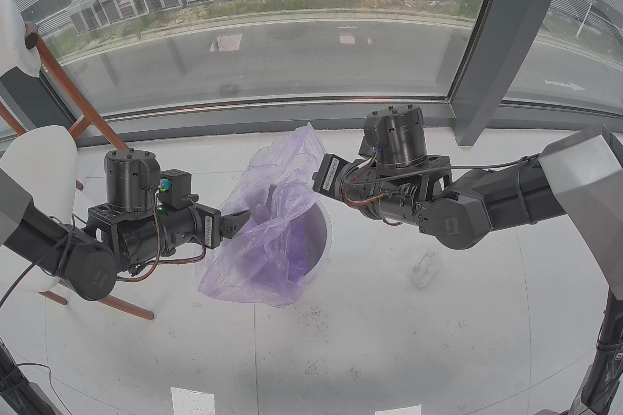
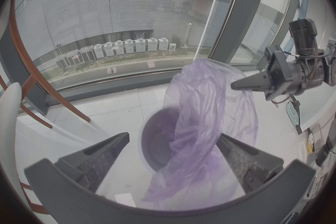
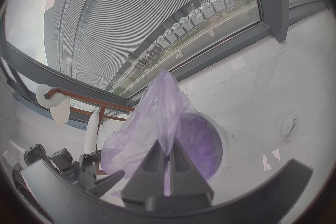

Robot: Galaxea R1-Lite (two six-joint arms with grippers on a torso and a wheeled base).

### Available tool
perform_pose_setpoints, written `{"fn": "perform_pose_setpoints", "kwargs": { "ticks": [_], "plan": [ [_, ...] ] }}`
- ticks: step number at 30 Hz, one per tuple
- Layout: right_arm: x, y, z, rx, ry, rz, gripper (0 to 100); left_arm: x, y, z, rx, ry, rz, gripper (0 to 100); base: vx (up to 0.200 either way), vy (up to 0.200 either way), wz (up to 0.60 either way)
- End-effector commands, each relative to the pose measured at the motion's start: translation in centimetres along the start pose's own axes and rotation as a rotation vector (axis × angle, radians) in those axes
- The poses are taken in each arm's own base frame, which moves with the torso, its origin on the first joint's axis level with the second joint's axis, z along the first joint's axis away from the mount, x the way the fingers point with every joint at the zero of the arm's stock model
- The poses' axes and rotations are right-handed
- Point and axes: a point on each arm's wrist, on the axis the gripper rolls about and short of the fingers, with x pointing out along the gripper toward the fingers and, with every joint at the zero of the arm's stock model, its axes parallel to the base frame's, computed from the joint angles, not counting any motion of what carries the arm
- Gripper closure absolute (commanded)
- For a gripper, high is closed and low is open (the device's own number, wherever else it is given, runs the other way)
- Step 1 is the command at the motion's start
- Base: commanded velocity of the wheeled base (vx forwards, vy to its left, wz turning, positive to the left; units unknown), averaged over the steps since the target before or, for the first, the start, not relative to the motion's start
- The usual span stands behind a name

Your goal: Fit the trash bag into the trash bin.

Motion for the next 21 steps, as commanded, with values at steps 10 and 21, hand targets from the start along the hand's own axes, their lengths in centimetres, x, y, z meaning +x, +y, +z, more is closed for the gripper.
{"fn": "perform_pose_setpoints", "kwargs": {
  "ticks": [10,21],
  "plan": [
    [-1.5,-2.2,-0.8,-0.083,0.057,-0.058,100,2.8,1.4,-2.4,-0.015,0.025,0.038,100,0.000,0.000,0.00],
    [-3.4,-4.7,-3.9,-0.164,0.133,-0.052,100,-0.1,1.3,-0.5,-0.012,0.015,-0.005,100,0.109,0.000,0.00]
  ]
}}
